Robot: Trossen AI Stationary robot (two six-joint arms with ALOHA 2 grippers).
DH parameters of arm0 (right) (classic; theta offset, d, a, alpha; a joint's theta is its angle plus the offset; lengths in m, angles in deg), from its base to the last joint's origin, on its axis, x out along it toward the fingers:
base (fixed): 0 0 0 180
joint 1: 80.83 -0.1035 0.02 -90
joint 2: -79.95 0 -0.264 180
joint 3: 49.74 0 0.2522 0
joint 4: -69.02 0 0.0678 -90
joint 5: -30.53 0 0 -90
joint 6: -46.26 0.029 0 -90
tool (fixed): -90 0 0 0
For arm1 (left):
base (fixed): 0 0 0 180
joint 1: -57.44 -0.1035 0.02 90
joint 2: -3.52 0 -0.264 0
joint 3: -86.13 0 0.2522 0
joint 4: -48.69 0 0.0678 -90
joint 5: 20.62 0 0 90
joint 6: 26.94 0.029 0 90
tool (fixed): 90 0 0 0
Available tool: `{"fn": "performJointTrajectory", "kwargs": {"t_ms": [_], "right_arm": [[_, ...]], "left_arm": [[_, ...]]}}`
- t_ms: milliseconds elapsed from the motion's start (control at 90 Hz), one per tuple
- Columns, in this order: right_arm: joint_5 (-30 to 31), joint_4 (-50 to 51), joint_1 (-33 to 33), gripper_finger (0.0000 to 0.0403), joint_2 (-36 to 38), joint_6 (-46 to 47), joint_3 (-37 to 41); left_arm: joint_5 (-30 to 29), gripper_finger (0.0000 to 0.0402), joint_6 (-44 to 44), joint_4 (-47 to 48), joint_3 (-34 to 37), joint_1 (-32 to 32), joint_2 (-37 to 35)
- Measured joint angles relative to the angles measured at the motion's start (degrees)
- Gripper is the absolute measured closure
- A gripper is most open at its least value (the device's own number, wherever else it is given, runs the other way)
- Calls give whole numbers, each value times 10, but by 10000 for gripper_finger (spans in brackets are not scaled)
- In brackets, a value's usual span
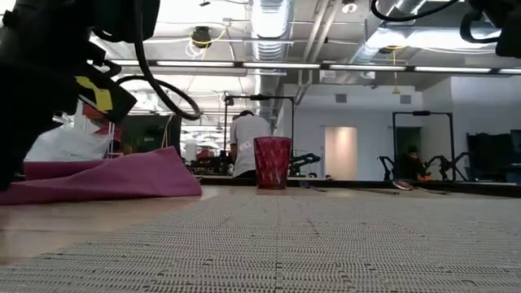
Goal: Set table place
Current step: Fold the purple napkin
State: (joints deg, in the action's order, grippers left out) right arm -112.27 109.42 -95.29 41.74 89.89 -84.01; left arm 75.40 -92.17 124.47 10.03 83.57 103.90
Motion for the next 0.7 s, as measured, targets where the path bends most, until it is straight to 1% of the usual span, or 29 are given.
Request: {"fn": "performJointTrajectory", "kwargs": {"t_ms": [211, 411, 578, 700], "right_arm": [[1, 2, 0, 232, 0, -8, 0], [2, 8, 0, 232, 0, -21, 0], [2, 9, -2, 232, 0, -28, 0], [2, 17, -2, 232, 0, -37, 0]], "left_arm": [[2, 401, -30, 45, -63, 0, 0], [-5, 401, -105, 45, -120, 1, 0], [-30, 402, -189, -2, -131, 2, 0], [-47, 402, -225, -87, -131, -1, 11]]}}
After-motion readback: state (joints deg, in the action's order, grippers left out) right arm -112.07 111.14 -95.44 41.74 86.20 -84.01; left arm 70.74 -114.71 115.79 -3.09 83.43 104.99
